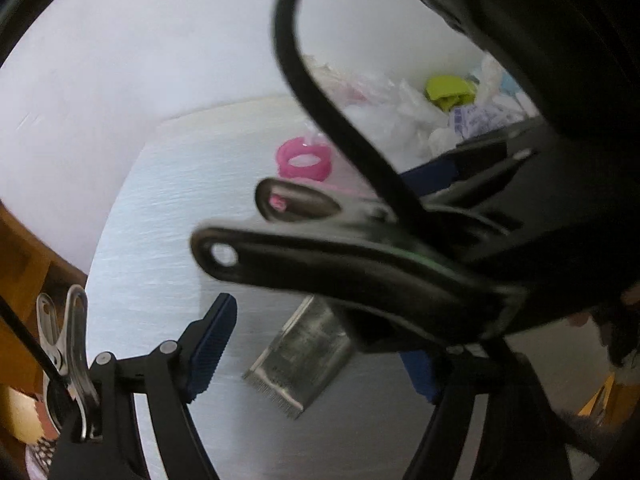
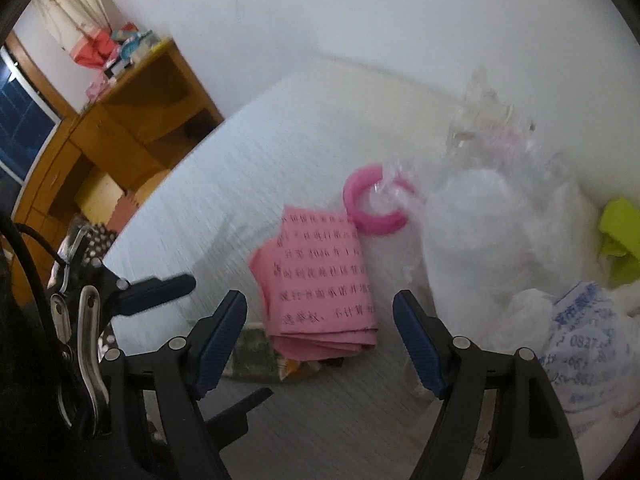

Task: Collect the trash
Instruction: 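Close the right gripper on the pink folded paper with printed text, then carry the pink paper in the right gripper over the red bucket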

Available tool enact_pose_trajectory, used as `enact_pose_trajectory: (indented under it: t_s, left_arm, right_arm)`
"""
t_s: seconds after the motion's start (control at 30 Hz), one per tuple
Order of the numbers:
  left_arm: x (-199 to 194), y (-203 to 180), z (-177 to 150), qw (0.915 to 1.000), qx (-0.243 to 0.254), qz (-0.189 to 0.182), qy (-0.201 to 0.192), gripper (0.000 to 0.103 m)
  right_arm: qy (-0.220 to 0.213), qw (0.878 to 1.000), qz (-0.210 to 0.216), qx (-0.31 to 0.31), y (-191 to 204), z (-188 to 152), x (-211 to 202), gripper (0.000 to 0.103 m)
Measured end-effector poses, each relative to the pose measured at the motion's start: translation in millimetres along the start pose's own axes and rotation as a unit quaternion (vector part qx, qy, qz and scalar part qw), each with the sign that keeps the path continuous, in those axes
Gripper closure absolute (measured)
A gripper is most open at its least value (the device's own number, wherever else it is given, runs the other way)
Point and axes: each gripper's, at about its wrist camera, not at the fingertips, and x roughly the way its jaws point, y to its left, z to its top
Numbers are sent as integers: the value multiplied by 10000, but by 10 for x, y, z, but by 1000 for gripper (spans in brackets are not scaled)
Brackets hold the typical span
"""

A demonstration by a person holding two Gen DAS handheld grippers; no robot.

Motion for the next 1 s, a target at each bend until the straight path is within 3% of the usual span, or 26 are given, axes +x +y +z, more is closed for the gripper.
enact_pose_trajectory:
  t_s: [0.07, 0.17, 0.2, 0.27, 0.33, 0.4, 0.6, 0.83, 1.0]
  left_arm:
    - [89, -52, -10, 9999, 130, 16, 80, 22]
    - [133, -39, -33, 9999, -90, -104, -10, 22]
    - [140, -27, -40, 9998, -148, -166, 9, 26]
    - [134, -1, -41, 9993, -244, -260, 58, 40]
    - [117, 10, -4, 9992, -213, -310, 129, 79]
    - [125, 31, 33, 9984, -207, -422, 311, 92]
    - [19, 263, 71, 9956, -614, -618, 342, 99]
    - [-241, 526, 219, 9941, -924, -530, 200, 101]
    - [-265, 633, 184, 9914, -1166, -575, 152, 101]
  right_arm:
    - [50, 10000, 6, -2, -44, -23, 28, 29]
    - [-18, 10000, 49, -21, -86, -53, 16, 41]
    - [-21, 9999, 155, 53, -121, -56, 12, 52]
    - [-66, 9994, 209, 259, -214, -122, -21, 60]
    - [-214, 9978, 325, 535, -304, -148, -75, 67]
    - [-340, 9951, 488, 784, -411, -169, -131, 71]
    - [-752, 9862, 768, 1258, -603, -187, -367, 72]
    - [-1164, 9811, 865, 1281, -501, -215, -723, 72]
    - [-1199, 9820, 819, 1204, -386, -259, -799, 72]
